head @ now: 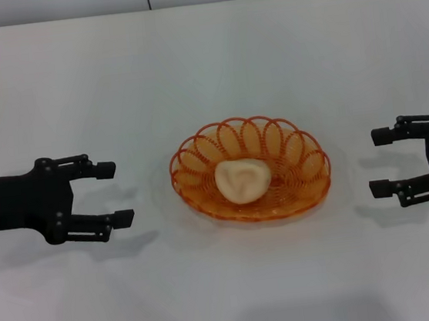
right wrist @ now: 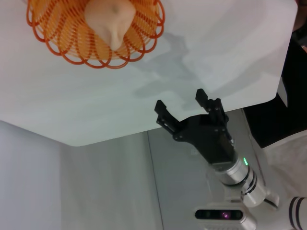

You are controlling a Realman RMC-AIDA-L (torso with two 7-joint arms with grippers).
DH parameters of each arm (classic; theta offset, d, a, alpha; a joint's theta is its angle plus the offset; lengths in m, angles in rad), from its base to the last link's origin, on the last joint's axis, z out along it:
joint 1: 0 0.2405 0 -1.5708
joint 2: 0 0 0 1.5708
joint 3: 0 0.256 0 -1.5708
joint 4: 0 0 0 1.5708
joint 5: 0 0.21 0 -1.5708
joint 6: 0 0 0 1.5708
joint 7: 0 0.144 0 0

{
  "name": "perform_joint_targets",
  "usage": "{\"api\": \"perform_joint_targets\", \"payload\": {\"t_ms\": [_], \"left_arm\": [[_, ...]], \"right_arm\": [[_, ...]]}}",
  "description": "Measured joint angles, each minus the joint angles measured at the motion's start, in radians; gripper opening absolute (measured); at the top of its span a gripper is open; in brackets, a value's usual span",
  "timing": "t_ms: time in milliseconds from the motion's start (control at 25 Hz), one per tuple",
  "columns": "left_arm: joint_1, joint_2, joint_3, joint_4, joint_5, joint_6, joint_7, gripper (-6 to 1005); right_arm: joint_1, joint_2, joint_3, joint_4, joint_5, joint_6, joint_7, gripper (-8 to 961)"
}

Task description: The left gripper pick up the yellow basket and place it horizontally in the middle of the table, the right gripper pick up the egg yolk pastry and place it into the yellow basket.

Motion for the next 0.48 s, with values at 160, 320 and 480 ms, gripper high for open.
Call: {"api": "perform_joint_targets", "payload": {"t_ms": [160,320,480], "left_arm": [[-0.017,0.000,0.002,-0.002,0.028,0.000,-0.018,862],[-0.024,-0.003,0.003,-0.004,0.036,0.000,-0.020,861],[-0.025,-0.003,0.001,-0.003,0.036,0.000,-0.017,861]], "right_arm": [[0.005,0.007,0.001,-0.002,-0.018,0.016,0.006,857],[0.006,0.008,-0.001,-0.003,-0.019,0.024,0.009,857],[0.009,0.008,-0.002,-0.004,-0.020,0.025,0.014,857]]}}
